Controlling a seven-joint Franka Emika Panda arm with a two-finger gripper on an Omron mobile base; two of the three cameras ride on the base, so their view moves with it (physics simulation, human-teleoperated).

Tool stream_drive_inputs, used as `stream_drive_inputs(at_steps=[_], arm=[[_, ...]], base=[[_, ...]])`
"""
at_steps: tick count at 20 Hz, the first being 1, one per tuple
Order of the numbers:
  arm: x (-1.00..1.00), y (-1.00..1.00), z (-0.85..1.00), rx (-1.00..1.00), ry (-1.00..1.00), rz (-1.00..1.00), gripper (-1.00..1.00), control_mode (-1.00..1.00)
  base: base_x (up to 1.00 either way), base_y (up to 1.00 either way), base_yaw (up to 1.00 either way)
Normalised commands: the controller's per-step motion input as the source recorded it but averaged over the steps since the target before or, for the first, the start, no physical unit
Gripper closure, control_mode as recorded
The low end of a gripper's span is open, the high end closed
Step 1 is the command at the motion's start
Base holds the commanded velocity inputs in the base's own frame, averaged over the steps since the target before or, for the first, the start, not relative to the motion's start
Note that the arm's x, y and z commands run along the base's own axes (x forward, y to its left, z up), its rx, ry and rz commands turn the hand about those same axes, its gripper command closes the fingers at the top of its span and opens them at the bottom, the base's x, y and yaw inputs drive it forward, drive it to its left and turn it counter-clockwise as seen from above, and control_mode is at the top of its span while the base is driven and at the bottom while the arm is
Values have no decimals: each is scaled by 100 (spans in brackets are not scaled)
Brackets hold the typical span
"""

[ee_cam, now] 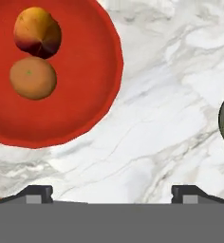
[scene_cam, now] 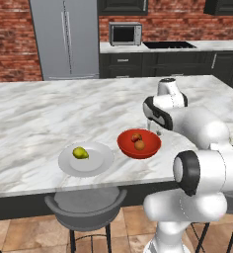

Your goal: Take the fruits from the plate on the dining counter and place two fruits in each bowl.

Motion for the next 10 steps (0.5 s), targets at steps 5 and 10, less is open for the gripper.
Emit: stream_drive_inputs(at_steps=[5,10], arm=[[0,97,22,0,0,36,-100,-100],[-1,83,6,14,0,31,-100,-100]], base=[[0,0,0],[0,0,0]])
